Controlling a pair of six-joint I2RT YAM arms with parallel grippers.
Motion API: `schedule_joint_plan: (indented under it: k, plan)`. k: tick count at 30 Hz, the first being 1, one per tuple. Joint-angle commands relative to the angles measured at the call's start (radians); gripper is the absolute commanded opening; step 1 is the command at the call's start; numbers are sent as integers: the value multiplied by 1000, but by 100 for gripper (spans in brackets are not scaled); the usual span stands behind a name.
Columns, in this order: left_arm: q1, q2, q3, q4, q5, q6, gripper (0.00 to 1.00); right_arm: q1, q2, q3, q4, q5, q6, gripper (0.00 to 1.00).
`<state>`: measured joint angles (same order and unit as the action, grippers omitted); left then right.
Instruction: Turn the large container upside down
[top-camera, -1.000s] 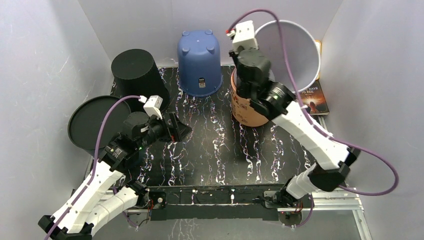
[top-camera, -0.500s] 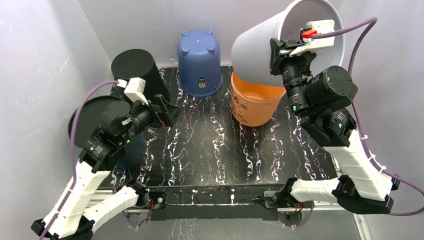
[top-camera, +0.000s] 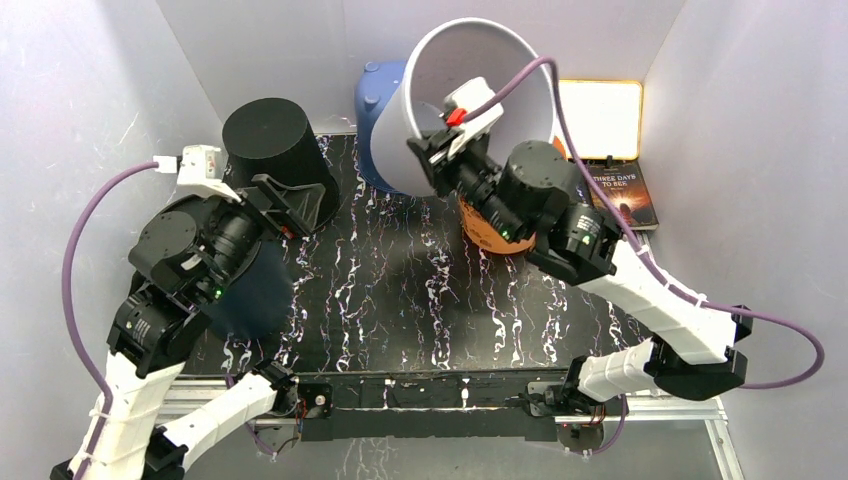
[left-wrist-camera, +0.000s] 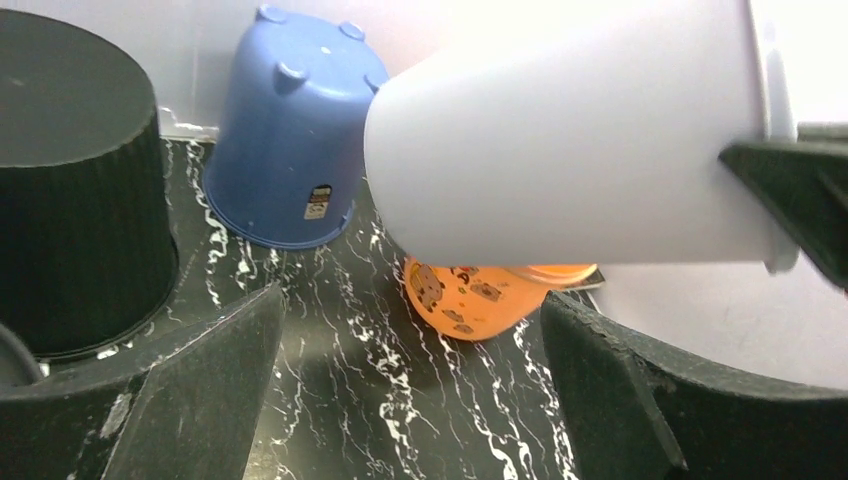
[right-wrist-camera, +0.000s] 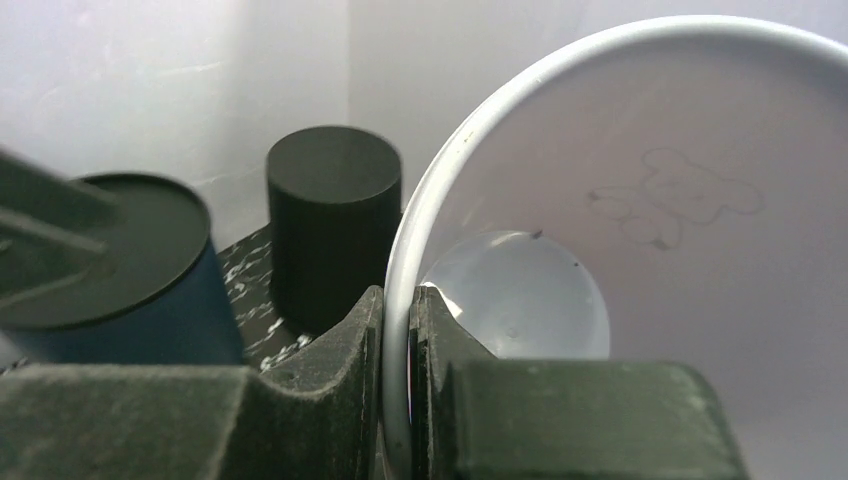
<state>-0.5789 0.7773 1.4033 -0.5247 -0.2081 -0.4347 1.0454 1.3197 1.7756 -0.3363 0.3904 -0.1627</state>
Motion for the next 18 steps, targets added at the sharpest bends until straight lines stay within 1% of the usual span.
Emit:
schedule_joint_plan:
  k: [1, 3, 5, 9, 13, 15, 18]
  plan:
    - [4, -30, 22, -4, -86, 39, 98, 116, 9, -11, 58, 42, -25, 0]
    - [4, -39, 13, -2, -90, 39, 98, 194, 30, -29, 69, 121, -57, 0]
    - [4, -45, 3, -3, -85, 37, 98, 246, 40, -44, 73, 173, -62, 0]
    - [4, -55, -14, -12, -79, 29, 99, 291, 10, -131, 92, 198, 20, 0]
    - [3, -71, -33, -14, -72, 21, 98, 302, -56, -320, 154, 198, 142, 0]
    - [2, -72, -40, -20, -68, 18, 98, 302, -81, -441, 198, 215, 195, 0]
    - [3, -71, -52, -26, -52, 10, 98, 304, -109, -565, 259, 261, 279, 0]
